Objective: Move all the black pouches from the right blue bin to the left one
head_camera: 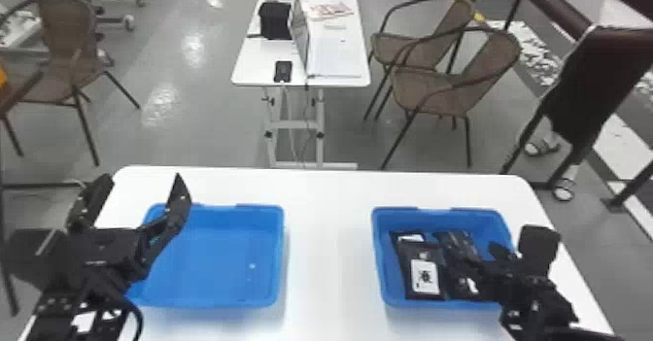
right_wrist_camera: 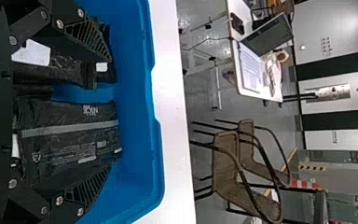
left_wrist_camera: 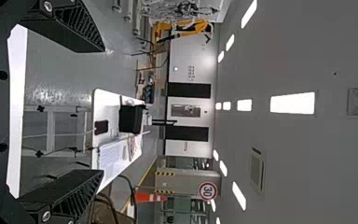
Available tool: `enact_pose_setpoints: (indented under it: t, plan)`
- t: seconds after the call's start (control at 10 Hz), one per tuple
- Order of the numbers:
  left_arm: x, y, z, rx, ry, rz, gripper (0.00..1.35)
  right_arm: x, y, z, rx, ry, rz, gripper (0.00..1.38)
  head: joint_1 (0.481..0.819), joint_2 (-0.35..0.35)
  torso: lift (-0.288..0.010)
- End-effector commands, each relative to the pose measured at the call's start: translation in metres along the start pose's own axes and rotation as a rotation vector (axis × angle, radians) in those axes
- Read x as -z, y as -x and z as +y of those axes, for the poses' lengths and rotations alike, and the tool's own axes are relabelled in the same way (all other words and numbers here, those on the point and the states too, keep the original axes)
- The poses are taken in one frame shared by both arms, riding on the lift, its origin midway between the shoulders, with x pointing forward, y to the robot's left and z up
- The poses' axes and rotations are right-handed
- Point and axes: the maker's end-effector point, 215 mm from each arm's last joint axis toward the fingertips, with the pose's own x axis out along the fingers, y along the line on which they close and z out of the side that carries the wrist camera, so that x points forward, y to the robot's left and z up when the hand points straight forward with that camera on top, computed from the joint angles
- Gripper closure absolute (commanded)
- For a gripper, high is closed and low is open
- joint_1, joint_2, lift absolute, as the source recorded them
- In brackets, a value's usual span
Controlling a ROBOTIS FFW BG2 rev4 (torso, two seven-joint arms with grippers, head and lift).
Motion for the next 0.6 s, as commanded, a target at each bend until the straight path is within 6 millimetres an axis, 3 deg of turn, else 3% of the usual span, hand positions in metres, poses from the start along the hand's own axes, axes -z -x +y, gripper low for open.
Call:
enact_pose_setpoints:
  t: [0.0,0.5]
  plan:
    - [0.0,0.0,0.0,0.0,0.0,0.0,0.1,0.011,-0.011,-0.005,-0.007,-0.005,0.034,0.25,0.695,-0.065,0.0]
    - [0.001,0.0,-0.001,0.003,-0.003,0.002,0.1,0.042,-0.035,-0.003,-0.021,0.037,0.147,0.25,0.695,-0.066,0.0]
